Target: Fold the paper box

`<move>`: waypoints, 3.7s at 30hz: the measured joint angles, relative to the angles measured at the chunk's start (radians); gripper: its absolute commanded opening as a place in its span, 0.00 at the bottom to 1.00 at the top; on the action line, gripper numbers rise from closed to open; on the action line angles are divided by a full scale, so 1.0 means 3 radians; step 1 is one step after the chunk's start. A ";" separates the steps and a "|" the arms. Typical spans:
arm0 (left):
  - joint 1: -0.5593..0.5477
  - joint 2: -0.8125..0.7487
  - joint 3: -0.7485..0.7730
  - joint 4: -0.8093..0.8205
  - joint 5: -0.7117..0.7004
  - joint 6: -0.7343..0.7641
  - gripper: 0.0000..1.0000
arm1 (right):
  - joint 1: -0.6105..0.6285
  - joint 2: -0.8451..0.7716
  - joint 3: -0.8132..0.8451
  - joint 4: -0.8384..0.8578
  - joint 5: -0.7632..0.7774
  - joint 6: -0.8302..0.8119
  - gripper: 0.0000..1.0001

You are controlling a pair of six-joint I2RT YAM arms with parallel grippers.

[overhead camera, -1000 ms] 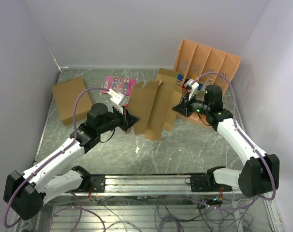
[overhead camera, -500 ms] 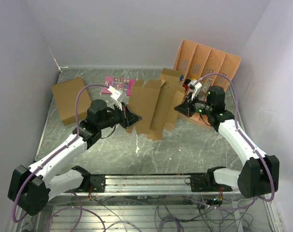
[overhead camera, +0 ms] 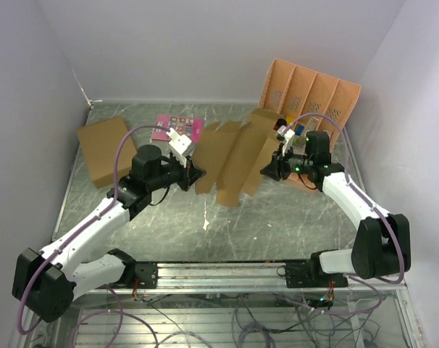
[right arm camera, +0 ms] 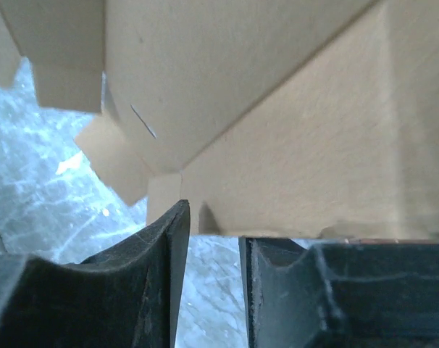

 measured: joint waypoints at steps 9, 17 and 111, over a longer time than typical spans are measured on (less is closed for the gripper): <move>0.0009 0.0228 0.0496 -0.0509 -0.0092 0.0848 0.07 | -0.0423 0.0024 0.0064 -0.0617 -0.0409 -0.0868 0.69; 0.0029 0.0519 0.0718 -0.0936 -0.0006 0.1194 0.07 | -0.0740 -0.0415 0.0389 -0.1606 -0.1174 -0.2778 0.99; 0.0125 0.0347 0.0847 -0.1362 0.0604 0.1637 0.07 | 0.0112 0.1146 0.3164 -0.3409 -0.0698 -0.3379 0.30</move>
